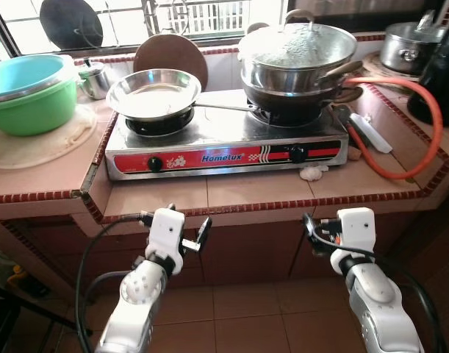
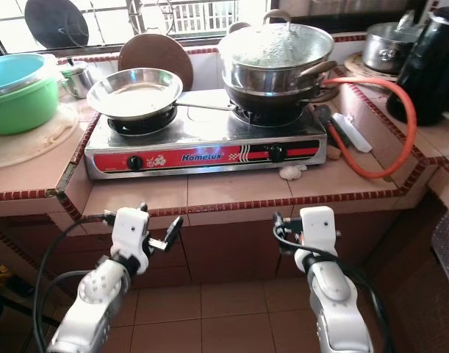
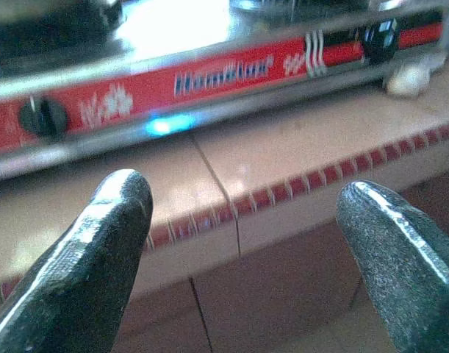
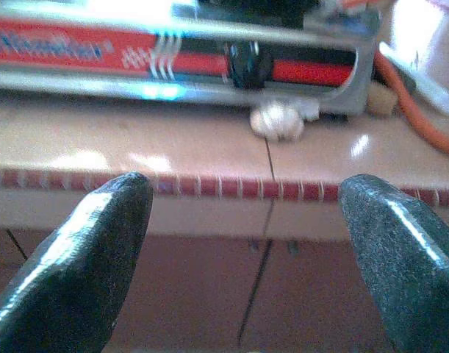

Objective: Kitchen organization

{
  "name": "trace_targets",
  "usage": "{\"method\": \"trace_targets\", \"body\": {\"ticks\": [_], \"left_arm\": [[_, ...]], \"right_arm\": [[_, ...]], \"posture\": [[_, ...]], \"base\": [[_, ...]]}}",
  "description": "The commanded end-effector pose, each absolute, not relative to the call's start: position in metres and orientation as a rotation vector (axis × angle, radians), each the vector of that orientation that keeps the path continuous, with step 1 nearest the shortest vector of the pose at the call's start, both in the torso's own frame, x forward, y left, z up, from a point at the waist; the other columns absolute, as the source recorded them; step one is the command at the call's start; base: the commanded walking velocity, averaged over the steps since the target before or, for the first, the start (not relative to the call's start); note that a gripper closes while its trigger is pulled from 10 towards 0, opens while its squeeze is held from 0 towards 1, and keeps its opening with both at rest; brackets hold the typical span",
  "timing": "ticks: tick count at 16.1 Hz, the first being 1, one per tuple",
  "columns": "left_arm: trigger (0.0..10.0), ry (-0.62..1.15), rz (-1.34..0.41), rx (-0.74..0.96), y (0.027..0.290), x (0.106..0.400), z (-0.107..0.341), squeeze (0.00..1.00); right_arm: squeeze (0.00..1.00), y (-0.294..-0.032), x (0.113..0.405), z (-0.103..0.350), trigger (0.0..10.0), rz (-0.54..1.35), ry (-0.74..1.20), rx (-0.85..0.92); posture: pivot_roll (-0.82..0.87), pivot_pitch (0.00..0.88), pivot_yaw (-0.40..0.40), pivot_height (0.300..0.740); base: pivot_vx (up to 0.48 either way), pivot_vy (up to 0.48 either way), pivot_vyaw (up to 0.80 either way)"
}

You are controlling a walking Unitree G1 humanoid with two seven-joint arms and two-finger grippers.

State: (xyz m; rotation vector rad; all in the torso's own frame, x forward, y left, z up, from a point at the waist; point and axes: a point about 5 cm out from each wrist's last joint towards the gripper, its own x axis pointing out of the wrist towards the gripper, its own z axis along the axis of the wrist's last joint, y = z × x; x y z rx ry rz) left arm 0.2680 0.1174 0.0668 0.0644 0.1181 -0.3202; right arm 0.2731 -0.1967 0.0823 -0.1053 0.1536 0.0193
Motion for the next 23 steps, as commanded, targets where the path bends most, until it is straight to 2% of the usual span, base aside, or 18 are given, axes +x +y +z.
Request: {"method": "trace_targets", "body": {"ticks": [1,3,5,8,11,15,18,20,22,23], "left_arm": [[10.0,0.133,-0.317,0.062,0.116,0.262,0.064,0.00],[10.0,0.132,-0.322,0.090,0.116,0.259,0.061,0.00],[10.0,0.085,-0.299,0.125,0.123,0.268,0.070,0.00],[10.0,0.065,-0.211,0.119,0.141,0.285,0.081,0.00],[10.0,0.077,-0.198,0.123,0.152,0.291,0.080,0.00],[10.0,0.039,-0.191,0.143,0.147,0.294,0.087,0.00],[10.0,0.005,-0.225,0.131,0.140,0.293,0.093,0.00],[10.0,-0.010,-0.174,0.132,0.145,0.293,0.094,0.00],[10.0,0.011,-0.076,0.076,0.156,0.288,0.090,0.00],[10.0,0.002,-0.094,0.096,0.153,0.286,0.090,0.00]], "right_arm": [[0.00,-0.203,0.275,0.086,10.0,-0.025,0.143,-0.076],[0.00,-0.190,0.279,0.089,10.0,-0.001,0.127,-0.081],[0.00,-0.182,0.286,0.093,10.0,0.007,0.103,-0.061],[0.00,-0.166,0.291,0.095,10.0,0.055,0.088,-0.040],[0.00,-0.172,0.294,0.092,10.0,0.029,0.082,-0.073],[0.00,-0.188,0.297,0.098,10.0,-0.058,0.046,-0.076],[0.00,-0.183,0.294,0.099,10.0,-0.051,0.044,-0.061],[0.00,-0.175,0.293,0.093,10.0,0.011,0.059,-0.083],[0.00,-0.178,0.294,0.091,10.0,0.019,0.064,-0.106],[0.00,-0.179,0.296,0.094,10.0,0.018,0.062,-0.102]], "posture": [[-0.25,0.035,0.068,0.740],[-0.26,0.035,0.080,0.740],[-0.25,0.000,0.074,0.740],[-0.23,0.000,0.089,0.740],[-0.26,0.000,0.115,0.740],[-0.30,0.000,0.154,0.740],[-0.27,0.000,0.119,0.740],[-0.24,0.000,0.108,0.740],[-0.23,0.000,0.093,0.740],[-0.23,0.000,0.077,0.740]], "base": [[0.000,0.000,0.00],[0.000,0.000,0.00],[0.000,0.000,0.00],[0.000,0.000,0.00],[0.000,0.000,0.00],[0.000,0.000,0.00],[0.000,0.000,0.00],[0.000,0.000,0.00],[0.000,0.000,0.00],[0.000,0.000,0.00]]}}
